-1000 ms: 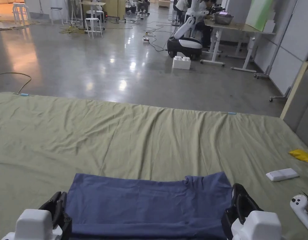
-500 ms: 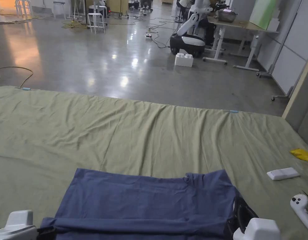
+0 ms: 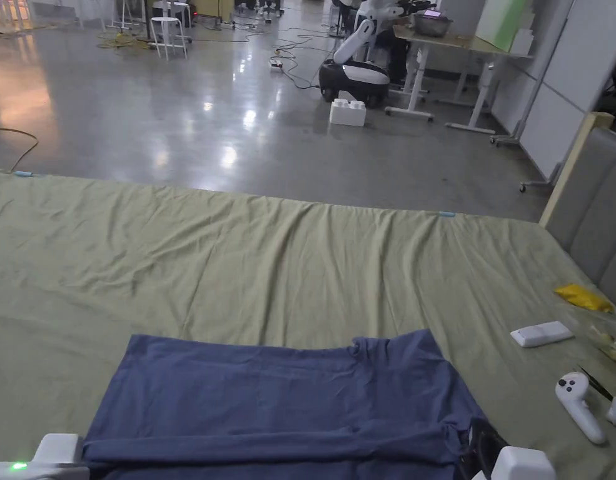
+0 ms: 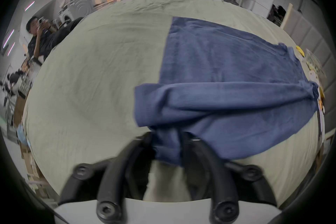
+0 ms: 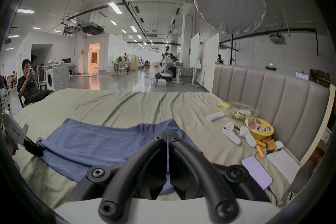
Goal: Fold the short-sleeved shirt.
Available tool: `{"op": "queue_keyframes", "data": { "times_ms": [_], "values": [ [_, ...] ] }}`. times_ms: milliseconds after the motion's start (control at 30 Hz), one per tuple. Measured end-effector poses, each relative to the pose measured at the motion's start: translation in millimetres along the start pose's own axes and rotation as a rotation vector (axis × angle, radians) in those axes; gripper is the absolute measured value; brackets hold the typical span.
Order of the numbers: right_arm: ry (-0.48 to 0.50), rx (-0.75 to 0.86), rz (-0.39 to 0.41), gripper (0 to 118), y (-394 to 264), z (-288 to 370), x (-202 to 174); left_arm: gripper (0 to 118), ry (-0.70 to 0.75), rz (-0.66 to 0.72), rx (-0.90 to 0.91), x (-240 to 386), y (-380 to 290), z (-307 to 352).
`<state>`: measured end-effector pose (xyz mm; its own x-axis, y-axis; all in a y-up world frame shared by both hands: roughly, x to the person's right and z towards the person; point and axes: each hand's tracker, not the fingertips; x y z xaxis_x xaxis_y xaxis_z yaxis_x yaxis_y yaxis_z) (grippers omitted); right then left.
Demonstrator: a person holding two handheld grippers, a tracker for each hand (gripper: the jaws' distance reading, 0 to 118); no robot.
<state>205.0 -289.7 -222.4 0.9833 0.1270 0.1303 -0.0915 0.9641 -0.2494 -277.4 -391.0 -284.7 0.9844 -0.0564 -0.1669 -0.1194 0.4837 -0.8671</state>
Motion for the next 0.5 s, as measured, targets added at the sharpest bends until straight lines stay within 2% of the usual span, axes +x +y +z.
{"op": "queue_keyframes", "data": {
  "times_ms": [33, 200, 300, 333, 433, 500],
  "values": [
    [-0.009, -0.038, -0.008, 2, -4, -5, 5, 10, -0.005, -0.029, 0.004, 2, 0, -1],
    [-0.036, -0.333, -0.102, 7, -34, -43, 43, 9, -0.025, -0.002, 0.021, -11, -2, 2],
    [-0.025, -0.495, -0.104, 51, -53, -74, 66, 9, -0.018, 0.005, 0.064, 2, -2, 50],
    [-0.008, -0.547, -0.106, 60, -59, -83, 72, 9, -0.018, 0.006, 0.077, 2, -2, 57],
    [0.021, -0.626, -0.085, 63, -70, -107, 78, 9, -0.028, -0.005, 0.100, 2, 2, 71],
    [0.013, -0.635, -0.051, 75, -73, -118, 75, 9, -0.024, -0.015, 0.115, 5, 4, 80]
  ]
}}
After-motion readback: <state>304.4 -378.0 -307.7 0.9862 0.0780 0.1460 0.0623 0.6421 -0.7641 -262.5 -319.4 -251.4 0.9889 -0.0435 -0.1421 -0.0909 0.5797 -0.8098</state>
